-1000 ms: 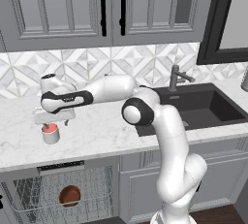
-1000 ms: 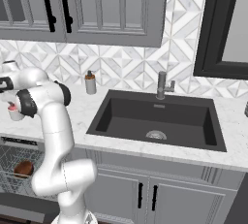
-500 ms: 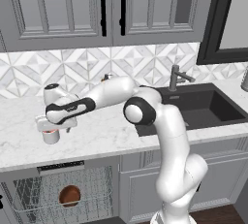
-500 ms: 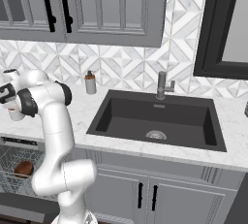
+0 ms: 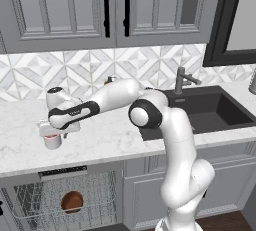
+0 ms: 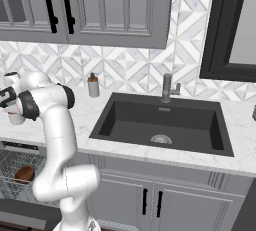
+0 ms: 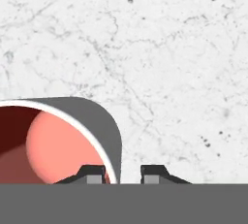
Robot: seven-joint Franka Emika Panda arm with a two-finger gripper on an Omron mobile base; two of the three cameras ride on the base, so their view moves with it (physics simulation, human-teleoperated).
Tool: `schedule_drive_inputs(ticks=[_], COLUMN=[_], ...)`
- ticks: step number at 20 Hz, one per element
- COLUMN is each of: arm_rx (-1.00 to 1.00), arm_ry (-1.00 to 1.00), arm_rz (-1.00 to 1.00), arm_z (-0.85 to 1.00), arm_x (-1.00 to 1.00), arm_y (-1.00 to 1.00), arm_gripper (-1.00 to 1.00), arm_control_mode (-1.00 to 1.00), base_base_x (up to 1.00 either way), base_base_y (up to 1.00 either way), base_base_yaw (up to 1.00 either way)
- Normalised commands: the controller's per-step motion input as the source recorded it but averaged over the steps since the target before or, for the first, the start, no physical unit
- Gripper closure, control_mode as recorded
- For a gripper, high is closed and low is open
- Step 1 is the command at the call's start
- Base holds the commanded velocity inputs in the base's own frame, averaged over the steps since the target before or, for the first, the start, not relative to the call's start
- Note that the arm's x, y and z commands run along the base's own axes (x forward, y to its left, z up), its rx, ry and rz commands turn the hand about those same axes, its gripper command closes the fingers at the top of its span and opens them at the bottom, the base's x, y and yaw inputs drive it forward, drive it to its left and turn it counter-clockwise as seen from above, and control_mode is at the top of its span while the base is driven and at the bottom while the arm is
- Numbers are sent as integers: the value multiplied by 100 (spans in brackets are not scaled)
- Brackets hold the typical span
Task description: Pick up the cup and bowl from the counter, place them in the dishwasher, and close the dishwasher door.
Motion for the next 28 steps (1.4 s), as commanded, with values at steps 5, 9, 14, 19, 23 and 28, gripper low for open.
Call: schedule_drive_inputs(ticks=[5, 9, 14, 19, 23, 28], arm_rx=[0, 0, 2, 1, 0, -11], arm_ry=[-3, -17, -29, -29, -21, 4], arm_rz=[0, -3, -1, 0, 0, 0], arm_z=[1, 28, 35, 12, 0, 0], arm_x=[-10, -69, -100, -100, -93, -16], arm_y=[-1, -26, -46, -41, -23, 33], arm_gripper=[100, 100, 100, 100, 100, 100], arm_control_mode=[-100, -100, -100, -100, -100, -100], base_base_x=[0, 0, 0, 0, 0, 0], base_base_y=[0, 0, 0, 0, 0, 0], base_base_yaw=[0, 0, 0, 0, 0, 0])
